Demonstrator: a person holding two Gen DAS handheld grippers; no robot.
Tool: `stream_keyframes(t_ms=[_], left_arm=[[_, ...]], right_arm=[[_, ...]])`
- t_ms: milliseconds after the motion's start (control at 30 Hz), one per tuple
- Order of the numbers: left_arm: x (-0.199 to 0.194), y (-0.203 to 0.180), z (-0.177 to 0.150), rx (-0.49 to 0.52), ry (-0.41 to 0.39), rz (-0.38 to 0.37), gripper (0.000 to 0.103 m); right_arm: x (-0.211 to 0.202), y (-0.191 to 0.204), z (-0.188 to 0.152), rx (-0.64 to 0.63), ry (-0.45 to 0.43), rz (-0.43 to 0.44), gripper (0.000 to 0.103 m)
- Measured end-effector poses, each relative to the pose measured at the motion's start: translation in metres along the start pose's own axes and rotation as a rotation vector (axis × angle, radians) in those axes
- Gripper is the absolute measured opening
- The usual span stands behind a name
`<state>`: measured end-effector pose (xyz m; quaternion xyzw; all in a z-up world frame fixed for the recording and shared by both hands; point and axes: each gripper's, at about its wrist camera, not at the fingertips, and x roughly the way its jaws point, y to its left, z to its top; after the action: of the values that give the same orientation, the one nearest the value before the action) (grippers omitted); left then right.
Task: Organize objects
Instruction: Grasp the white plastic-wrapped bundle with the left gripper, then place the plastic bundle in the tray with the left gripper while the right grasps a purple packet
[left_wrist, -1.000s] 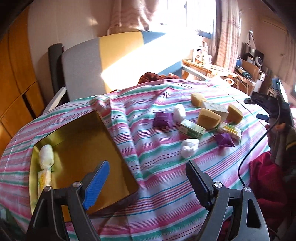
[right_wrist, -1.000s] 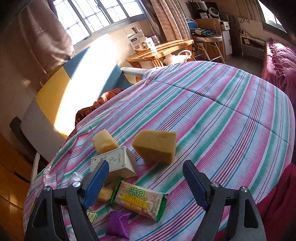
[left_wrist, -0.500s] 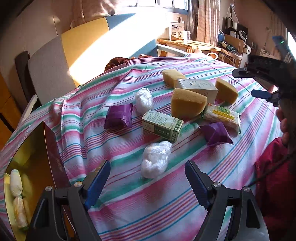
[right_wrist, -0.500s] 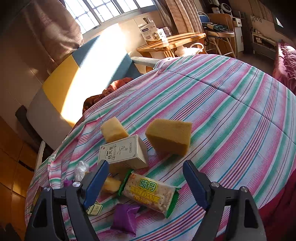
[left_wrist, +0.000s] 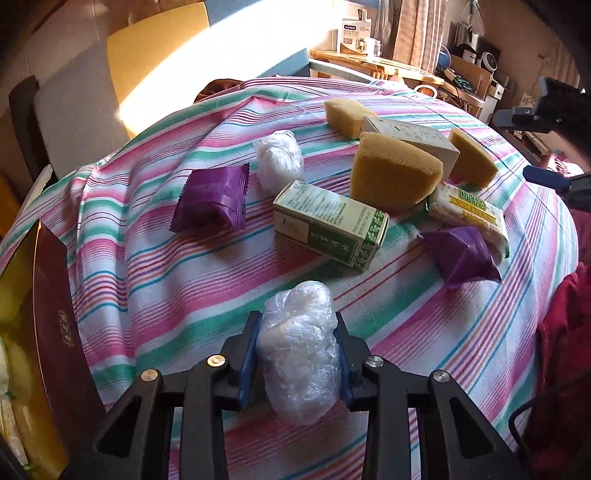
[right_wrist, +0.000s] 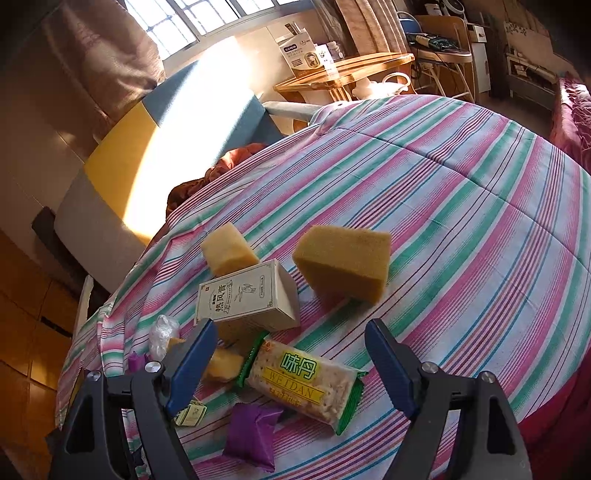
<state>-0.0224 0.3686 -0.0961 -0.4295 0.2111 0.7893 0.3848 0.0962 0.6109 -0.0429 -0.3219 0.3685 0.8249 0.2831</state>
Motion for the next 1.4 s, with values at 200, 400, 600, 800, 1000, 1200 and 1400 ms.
stream_keyframes(t_ms=[200, 400, 600, 800, 1000, 1200, 1400], left_arm=[[-0.02, -0.004, -0.03, -0.02, -0.028, 0.001, 0.036], [-0.02, -0.007, -0.033, -0.018, -0.036, 0.023, 0.036], [-0.021, -0.004, -0.034, -0.032, -0.043, 0.012, 0.037], [-0.02, -0.004, -0.035, -0.039, -0.055, 0.017, 0.037], [-0.021, -0.003, -0.037, -0.046, -0.073, 0.018, 0.037], [-0.029, -0.004, -0.036, -0.049, -0.057, 0.018, 0.035], [-0.082, 0.004, -0.042, -0.061, -0.144, -0.004, 0.035]], right_arm=[[0.016, 0.015, -0.009, -0.042, 0.124, 0.095, 0.07], [0.035, 0.037, -0.032, -0.126, 0.303, 0.171, 0.052], [0.051, 0.046, -0.049, -0.22, 0.401, 0.061, 0.048], [0.06, 0.045, -0.054, -0.238, 0.435, 0.019, 0.048], [0.07, 0.055, -0.062, -0.332, 0.442, -0.044, 0.046], [0.071, 0.068, -0.073, -0.474, 0.42, -0.097, 0.04], [0.071, 0.07, -0.078, -0.514, 0.411, -0.113, 0.041]])
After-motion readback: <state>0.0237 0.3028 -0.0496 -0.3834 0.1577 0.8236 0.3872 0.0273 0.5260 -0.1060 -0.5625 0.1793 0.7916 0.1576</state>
